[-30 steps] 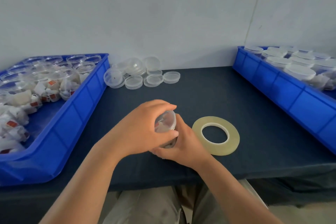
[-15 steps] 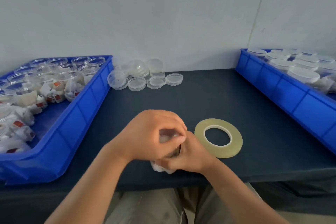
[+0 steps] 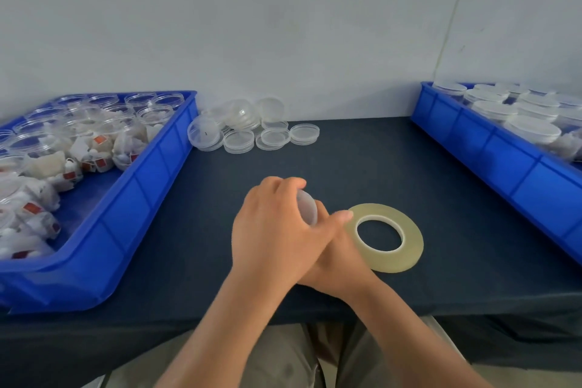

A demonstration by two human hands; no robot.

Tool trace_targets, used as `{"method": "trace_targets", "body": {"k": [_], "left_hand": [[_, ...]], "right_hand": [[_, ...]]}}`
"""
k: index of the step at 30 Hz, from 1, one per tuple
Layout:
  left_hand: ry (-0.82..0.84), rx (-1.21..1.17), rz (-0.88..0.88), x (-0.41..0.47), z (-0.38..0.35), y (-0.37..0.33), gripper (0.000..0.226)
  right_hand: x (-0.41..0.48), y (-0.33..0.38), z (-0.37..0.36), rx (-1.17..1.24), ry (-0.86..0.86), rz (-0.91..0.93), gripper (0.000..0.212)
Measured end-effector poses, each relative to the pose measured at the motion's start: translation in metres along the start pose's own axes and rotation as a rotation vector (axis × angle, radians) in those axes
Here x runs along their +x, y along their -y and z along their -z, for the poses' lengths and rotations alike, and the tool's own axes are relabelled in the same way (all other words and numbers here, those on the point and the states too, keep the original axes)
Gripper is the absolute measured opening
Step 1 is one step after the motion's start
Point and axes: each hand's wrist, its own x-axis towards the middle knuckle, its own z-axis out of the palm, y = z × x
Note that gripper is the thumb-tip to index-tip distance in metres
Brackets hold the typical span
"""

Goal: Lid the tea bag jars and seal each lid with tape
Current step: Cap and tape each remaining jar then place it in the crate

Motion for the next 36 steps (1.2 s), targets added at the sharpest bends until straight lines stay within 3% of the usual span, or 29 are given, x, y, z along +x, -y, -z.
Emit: {"method": "trace_targets", "body": {"k": [3, 6, 11, 14, 17, 21, 30, 33, 36], "left_hand": [[-0.030, -0.108, -0.044, 0.007, -0.004, 0.008, 0.054], [0.052, -0.159, -0.116, 0.011, 0.003, 0.024, 0.058], [0.119, -0.206, -0.145, 0.015, 0.008, 0.028, 0.061], [-0.001, -0.143, -0.044, 0.008, -0.002, 0.021, 0.075], [-0.002, -0.095, 0.075, 0.007, -0.011, 0.015, 0.089], [0.001, -0.160, 0.029, 0.012, -0.014, 0.018, 0.065], [0.076, -0.199, -0.085, 0.023, -0.009, 0.030, 0.066], [0.099, -0.191, -0.115, 0.024, -0.008, 0.033, 0.068], [0.134, -0.204, -0.139, 0.028, -0.006, 0.036, 0.069]], "right_hand": [[0.001, -0.008, 0.005, 0.078, 0.010, -0.027, 0.061], [0.002, -0.009, 0.002, 0.075, 0.032, -0.092, 0.064], [0.006, -0.007, -0.003, 0.077, 0.013, -0.053, 0.063], [0.008, -0.003, -0.005, 0.014, 0.010, -0.013, 0.066], [0.004, -0.002, -0.006, -0.126, -0.041, -0.034, 0.066], [0.004, -0.009, -0.004, -0.042, -0.008, -0.138, 0.062], [0.004, -0.004, 0.002, 0.035, -0.029, -0.141, 0.057], [0.004, -0.002, -0.003, -0.063, -0.041, -0.185, 0.059], [0.006, 0.001, -0.011, -0.259, -0.064, -0.184, 0.075]]}}
